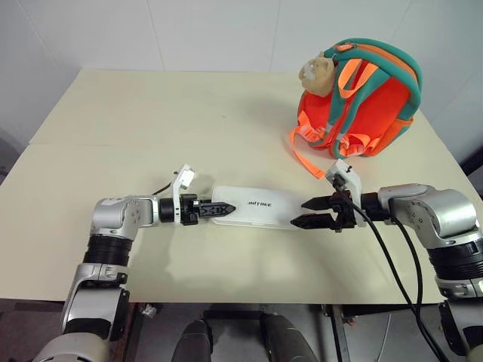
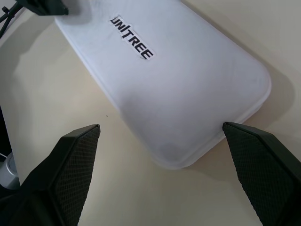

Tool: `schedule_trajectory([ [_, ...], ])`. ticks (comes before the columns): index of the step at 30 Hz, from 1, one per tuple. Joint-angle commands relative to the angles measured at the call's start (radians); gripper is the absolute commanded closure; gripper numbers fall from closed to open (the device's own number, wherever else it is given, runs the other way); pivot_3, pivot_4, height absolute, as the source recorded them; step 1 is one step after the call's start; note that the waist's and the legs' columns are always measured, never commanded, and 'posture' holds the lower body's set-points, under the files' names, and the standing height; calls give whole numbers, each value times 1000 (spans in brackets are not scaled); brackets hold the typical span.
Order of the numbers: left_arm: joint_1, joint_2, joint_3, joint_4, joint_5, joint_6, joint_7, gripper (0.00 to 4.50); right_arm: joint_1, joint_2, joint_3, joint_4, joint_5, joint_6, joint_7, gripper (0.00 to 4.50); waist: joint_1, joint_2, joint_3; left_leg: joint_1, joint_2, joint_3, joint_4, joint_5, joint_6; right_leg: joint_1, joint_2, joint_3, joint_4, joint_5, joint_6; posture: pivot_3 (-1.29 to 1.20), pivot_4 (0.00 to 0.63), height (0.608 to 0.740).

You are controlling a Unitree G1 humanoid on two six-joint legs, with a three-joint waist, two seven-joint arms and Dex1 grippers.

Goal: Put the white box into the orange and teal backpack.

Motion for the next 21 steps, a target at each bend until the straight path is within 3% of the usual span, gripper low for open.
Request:
schedule_trajectory([
  [1,13,-19,-49,25,-19,58,-18,178,6,-1,3,-19,7,-16,13,86,1,0,0,0,0,0,-1,0,0,0,0,0,-1,0,0,0,150,740],
  [14,-84,-11,25,123,-128,232,-72,178,81,-70,14,-33,2,-98,118,86,0,0,0,-2,1,0,-1,-2,1,-1,0,-1,-4,0,0,0,150,740],
  [21,-60,-6,-10,68,-163,310,-81,178,129,-98,8,-26,-9,-149,140,86,-1,0,0,-3,1,0,-1,-2,1,-2,0,-1,-4,0,0,0,150,740],
])
